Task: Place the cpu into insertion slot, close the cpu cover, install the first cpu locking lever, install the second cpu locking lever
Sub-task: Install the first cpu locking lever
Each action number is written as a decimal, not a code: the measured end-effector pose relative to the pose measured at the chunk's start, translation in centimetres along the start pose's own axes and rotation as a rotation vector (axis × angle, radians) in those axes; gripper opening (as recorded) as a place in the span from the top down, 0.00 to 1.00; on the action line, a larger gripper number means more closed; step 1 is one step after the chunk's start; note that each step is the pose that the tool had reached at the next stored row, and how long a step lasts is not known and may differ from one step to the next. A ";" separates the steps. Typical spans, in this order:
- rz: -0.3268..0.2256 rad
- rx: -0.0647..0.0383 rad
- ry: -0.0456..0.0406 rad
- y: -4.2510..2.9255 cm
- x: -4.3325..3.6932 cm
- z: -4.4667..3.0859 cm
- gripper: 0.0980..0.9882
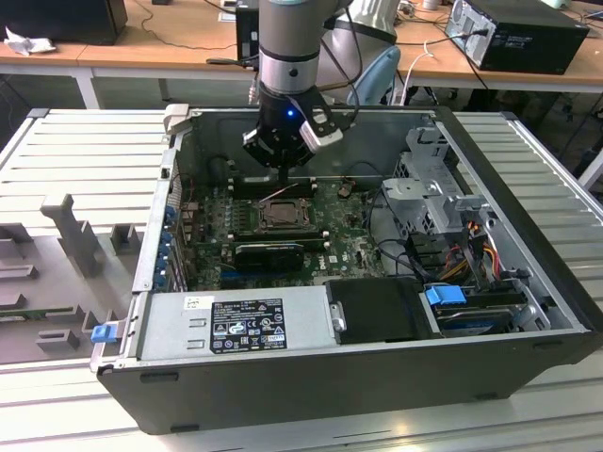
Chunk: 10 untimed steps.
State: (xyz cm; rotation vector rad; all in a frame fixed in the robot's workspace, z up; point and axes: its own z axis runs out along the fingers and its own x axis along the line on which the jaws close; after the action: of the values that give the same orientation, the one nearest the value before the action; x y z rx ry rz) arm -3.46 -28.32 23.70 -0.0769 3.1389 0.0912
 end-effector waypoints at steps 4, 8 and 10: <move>-0.002 -0.010 -0.0014 -0.01 -0.01 0.24 0.99; -0.002 -0.010 -0.0012 -0.04 -0.17 0.82 0.99; -0.002 -0.010 -0.0013 -0.03 -0.33 1.13 0.99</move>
State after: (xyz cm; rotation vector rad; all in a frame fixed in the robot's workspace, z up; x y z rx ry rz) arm -3.13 -28.28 22.57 -0.0803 3.1372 0.1070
